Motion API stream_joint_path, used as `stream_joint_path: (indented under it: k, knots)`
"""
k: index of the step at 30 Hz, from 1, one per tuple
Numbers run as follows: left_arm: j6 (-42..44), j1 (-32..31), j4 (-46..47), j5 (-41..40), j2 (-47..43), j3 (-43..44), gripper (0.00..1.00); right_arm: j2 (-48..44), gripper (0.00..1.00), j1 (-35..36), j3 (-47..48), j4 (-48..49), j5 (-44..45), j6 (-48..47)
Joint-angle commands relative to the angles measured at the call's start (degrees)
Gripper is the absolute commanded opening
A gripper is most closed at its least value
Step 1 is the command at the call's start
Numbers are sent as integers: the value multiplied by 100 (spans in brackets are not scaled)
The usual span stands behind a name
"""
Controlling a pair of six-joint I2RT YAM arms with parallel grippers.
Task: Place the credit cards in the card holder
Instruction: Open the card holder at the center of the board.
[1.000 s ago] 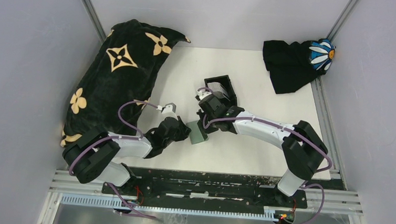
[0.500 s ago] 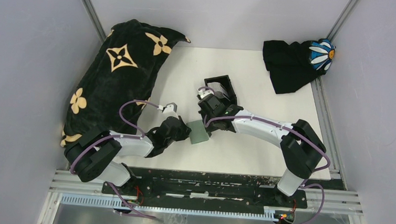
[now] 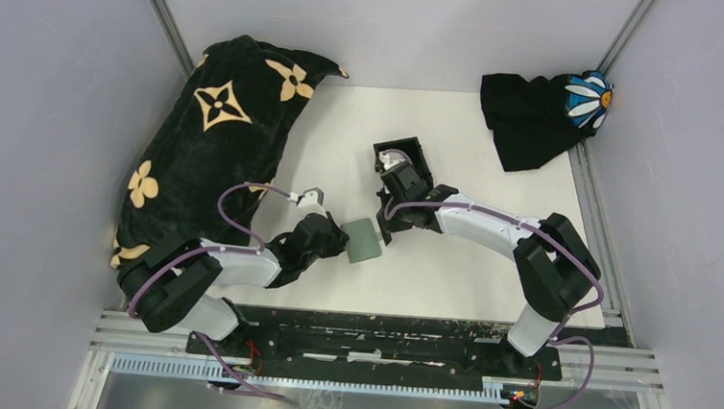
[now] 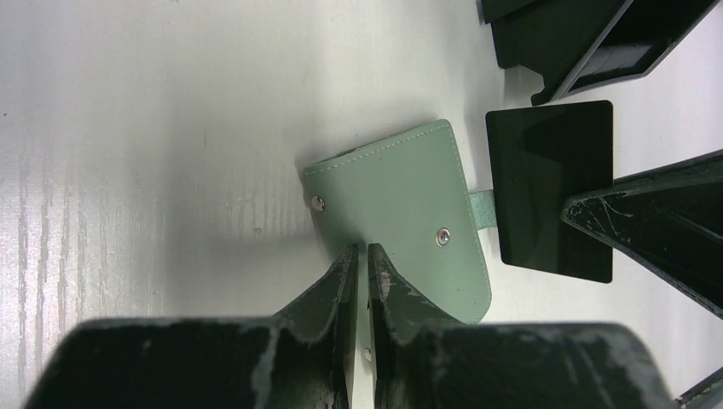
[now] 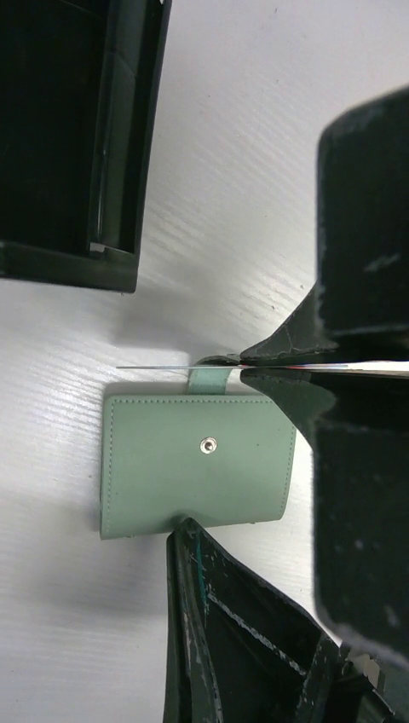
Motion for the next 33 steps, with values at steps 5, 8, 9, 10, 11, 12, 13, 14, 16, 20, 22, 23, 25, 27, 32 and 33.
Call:
stream_joint_path:
  k: [5, 8, 9, 10, 11, 12, 13, 14, 16, 20, 22, 23, 25, 27, 32, 33]
  knots:
    - [193, 7, -152, -328, -112, -62, 16, 99, 1, -340, -290, 739, -820, 398]
    - [188, 1, -165, -349, -114, -76, 16, 144, 1, -490, -397, 951, -1120, 550]
    - [184, 6, -169, -359, -123, -81, 16, 156, 1, -536, -437, 1036, -1229, 606]
    - [184, 11, -176, -370, -127, -93, 16, 165, 1, -587, -485, 1117, -1329, 660]
    - [176, 10, -190, -379, -142, -103, 16, 173, 1, -617, -534, 1191, -1420, 720]
    - [171, 8, -202, -394, -169, -113, 16, 174, 1, -648, -575, 1259, -1500, 776]
    - [162, 7, -219, -409, -200, -129, 16, 167, 1, -674, -604, 1295, -1540, 801]
    - [158, 9, -225, -430, -228, -155, 16, 166, 1, -694, -638, 1338, -1605, 834]
    - [151, 6, -260, -462, -291, -184, 16, 154, 1, -738, -685, 1411, -1681, 892]
    - [157, 7, -309, -516, -377, -213, 16, 125, 1, -802, -767, 1527, -1798, 985]
    - [157, 10, -329, -520, -367, -220, 16, 89, 1, -815, -792, 1546, -1812, 1003]
    - [145, 8, -320, -523, -350, -221, 16, 70, 1, -826, -802, 1562, -1832, 1021]
    - [132, 7, -304, -509, -290, -227, 16, 24, 1, -830, -830, 1568, -1862, 1041]
    - [125, 8, -257, -481, -229, -224, 16, -21, 1, -847, -853, 1579, -1877, 1050]
    - [109, 7, -223, -443, -116, -203, 16, -109, 1, -861, -910, 1585, -1890, 1079]
    - [113, 8, -223, -444, -107, -205, 16, -138, 1, -861, -921, 1585, -1885, 1081]
